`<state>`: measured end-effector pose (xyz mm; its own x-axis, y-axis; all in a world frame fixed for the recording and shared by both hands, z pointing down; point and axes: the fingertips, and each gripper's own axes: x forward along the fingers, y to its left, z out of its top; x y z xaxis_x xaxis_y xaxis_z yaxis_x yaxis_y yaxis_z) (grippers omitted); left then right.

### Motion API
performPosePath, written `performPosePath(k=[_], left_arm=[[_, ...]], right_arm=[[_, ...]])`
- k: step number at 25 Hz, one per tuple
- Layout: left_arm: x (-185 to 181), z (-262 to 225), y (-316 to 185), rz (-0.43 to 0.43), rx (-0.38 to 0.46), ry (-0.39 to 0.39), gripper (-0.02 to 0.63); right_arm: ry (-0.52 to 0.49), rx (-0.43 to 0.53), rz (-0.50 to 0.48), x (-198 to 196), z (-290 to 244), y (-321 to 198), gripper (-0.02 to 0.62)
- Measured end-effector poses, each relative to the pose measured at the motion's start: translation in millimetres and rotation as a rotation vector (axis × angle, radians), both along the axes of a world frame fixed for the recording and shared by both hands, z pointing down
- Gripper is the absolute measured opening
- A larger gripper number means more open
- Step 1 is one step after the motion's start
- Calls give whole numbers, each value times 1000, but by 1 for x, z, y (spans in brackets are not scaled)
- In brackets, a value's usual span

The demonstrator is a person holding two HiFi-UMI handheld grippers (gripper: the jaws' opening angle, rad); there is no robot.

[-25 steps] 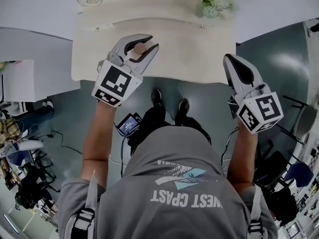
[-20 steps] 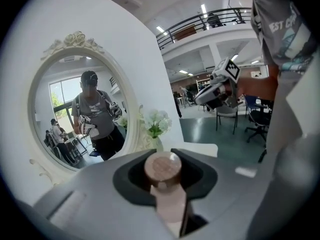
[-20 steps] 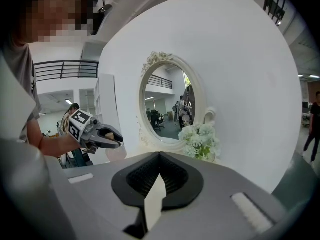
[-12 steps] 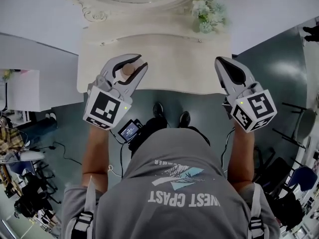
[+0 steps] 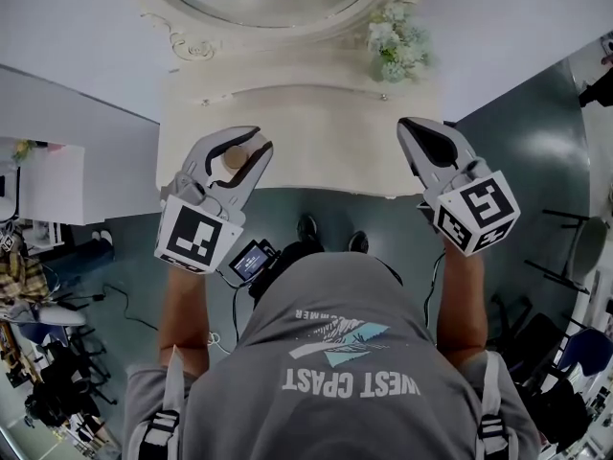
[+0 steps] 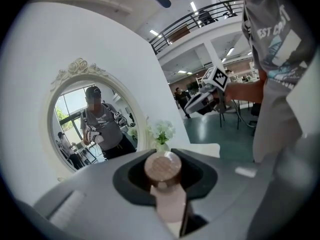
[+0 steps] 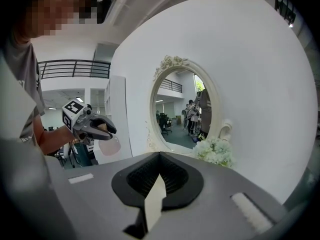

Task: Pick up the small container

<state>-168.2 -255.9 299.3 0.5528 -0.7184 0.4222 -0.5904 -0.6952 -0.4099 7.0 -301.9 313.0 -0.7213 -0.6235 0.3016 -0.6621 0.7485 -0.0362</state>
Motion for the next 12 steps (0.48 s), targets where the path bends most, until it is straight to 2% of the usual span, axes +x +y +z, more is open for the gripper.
performPosePath(k=[12], left_arm=[[-18, -10, 17, -35, 16, -10, 87]], right_arm=[[64, 27, -80, -24, -6, 14, -2]])
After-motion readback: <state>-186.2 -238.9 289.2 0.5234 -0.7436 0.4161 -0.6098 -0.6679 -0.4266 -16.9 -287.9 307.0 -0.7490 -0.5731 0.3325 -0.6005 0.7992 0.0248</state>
